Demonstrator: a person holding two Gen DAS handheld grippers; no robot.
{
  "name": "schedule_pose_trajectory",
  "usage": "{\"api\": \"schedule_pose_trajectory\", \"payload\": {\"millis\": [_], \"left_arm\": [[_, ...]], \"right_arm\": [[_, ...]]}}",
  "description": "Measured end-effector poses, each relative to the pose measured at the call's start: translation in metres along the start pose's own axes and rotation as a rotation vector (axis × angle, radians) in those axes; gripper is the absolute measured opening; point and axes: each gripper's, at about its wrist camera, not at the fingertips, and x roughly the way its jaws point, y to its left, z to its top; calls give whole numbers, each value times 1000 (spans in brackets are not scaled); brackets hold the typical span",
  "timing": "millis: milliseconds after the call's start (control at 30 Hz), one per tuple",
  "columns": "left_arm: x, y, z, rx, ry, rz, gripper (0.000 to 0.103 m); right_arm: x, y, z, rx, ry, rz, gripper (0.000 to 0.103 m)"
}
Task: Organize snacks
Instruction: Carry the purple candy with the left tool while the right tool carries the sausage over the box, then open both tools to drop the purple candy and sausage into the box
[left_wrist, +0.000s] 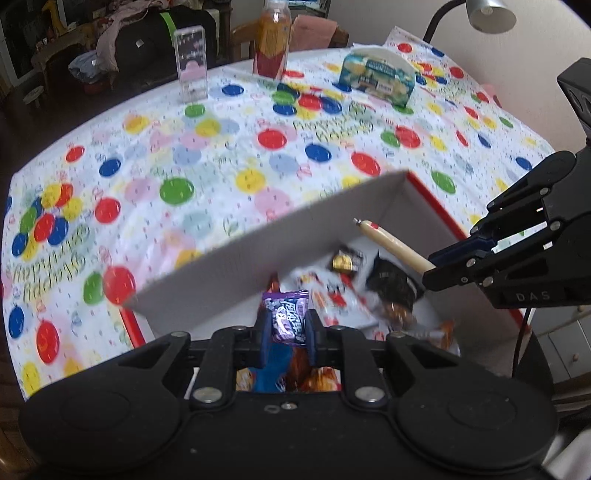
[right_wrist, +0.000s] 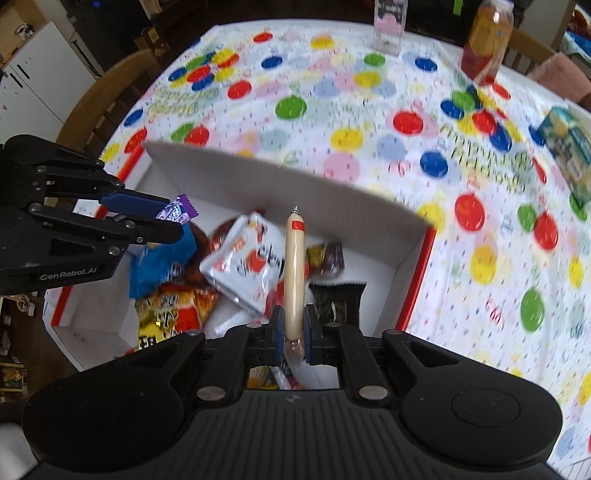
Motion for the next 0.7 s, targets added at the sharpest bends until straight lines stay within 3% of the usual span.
{"api": "schedule_pose_trajectory", "payload": {"millis": [700], "left_arm": [[25, -27, -39, -4, 78, -4, 16]], "right_arm": [[23, 4, -36, 77, 27, 10, 10]]}}
